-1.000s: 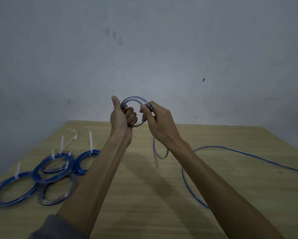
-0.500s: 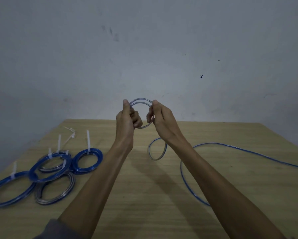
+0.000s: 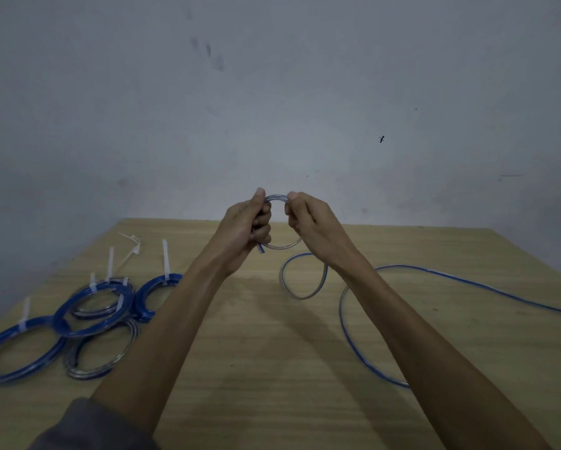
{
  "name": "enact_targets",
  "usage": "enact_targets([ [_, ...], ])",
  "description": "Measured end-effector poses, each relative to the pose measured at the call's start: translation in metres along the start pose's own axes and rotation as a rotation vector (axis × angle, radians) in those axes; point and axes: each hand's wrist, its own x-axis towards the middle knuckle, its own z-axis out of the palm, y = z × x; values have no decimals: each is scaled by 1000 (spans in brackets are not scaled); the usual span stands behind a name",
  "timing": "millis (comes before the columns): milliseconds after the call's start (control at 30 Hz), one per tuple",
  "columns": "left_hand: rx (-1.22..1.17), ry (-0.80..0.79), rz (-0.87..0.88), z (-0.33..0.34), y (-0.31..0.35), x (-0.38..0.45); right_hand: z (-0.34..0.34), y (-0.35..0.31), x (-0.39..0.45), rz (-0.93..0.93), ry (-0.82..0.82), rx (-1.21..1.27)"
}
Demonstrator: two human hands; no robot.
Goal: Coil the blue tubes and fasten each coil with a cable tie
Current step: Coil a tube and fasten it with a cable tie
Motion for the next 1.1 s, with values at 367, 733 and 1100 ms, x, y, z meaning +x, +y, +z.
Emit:
enact_targets([
  [367, 120, -409, -22, -12, -7, -17, -15, 9, -7, 65, 102, 83],
  [733, 44, -285, 4, -2, -13, -15, -15, 9, -13, 84, 58, 148],
  [1100, 79, -57, -156, 7, 1, -7, -6, 8, -20, -52, -47, -258],
])
